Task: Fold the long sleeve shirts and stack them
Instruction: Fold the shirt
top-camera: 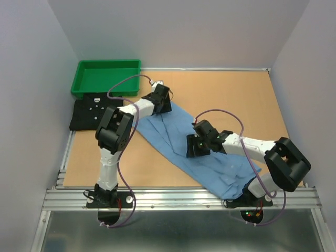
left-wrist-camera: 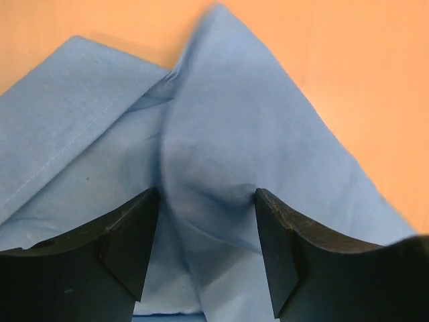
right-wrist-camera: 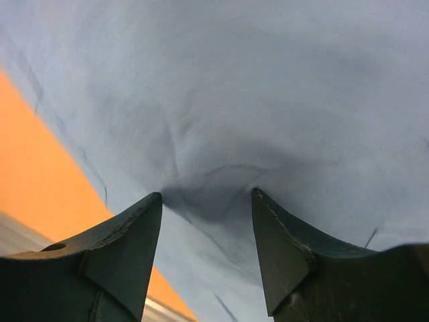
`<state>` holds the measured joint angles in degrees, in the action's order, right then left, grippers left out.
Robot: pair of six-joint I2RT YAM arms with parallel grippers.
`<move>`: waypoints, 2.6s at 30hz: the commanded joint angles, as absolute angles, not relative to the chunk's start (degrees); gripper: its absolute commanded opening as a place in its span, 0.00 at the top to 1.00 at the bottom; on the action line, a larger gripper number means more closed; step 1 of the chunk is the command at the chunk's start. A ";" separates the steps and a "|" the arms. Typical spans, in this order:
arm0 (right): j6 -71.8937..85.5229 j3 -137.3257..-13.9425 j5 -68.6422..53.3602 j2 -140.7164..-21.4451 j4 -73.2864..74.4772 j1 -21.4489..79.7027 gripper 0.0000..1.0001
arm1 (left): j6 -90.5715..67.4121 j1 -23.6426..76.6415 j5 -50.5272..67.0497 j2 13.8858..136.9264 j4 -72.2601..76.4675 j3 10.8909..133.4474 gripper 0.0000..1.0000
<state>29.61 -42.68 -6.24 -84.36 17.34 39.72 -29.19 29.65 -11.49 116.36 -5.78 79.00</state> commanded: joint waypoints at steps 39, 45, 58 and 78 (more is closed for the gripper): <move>24.60 -48.61 8.79 -81.65 29.36 45.62 0.52 | -39.29 43.51 -13.53 102.03 -11.95 65.20 0.22; 29.17 -44.48 6.95 -85.16 25.50 45.44 0.52 | -33.76 43.42 -15.55 111.34 -12.83 72.76 0.22; 36.47 -48.42 8.43 -96.49 12.31 42.99 0.51 | -18.72 36.04 -14.77 129.89 -13.01 98.69 0.22; 28.83 -53.00 4.66 -78.49 20.21 29.27 0.22 | -24.87 32.87 -10.29 94.33 -15.82 81.70 0.01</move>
<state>30.20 -52.69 6.83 -82.17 16.36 31.40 -21.82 32.58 -10.44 105.58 -15.07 89.62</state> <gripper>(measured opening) 0.763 0.986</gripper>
